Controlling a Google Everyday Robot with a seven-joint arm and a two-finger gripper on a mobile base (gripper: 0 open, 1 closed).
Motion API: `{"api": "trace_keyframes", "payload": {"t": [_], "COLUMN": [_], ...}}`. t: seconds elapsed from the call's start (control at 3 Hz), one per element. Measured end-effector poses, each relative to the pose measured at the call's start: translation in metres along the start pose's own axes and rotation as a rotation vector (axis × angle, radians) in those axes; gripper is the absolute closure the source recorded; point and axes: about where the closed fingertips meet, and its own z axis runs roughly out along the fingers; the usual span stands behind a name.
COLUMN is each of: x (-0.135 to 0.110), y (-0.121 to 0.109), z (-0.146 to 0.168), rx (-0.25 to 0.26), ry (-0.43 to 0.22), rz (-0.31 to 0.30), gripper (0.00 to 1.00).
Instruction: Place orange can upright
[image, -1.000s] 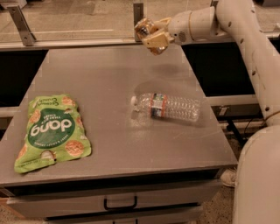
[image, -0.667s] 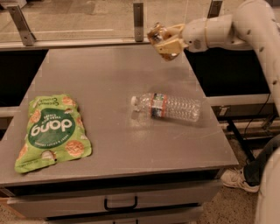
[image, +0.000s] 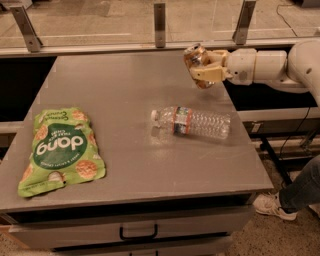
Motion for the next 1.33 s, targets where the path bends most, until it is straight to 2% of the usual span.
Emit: {"api": "trace_keyframes", "payload": {"t": [0.33,0.67,1.0,1.33], "x": [0.010,0.017,0.029,0.038], "y": [0.009,0.013,0.019,0.020], "z": [-0.008,-0.014,-0.020,-0.029], "rx": [-0.037,-0.072,-0.085,-0.076], "ry": [-0.082,-0.144,-0.184,-0.193], "rz": [0.027,0.030,0.038,0.044], "gripper": [0.82,0.59,0.35,0.13]}}
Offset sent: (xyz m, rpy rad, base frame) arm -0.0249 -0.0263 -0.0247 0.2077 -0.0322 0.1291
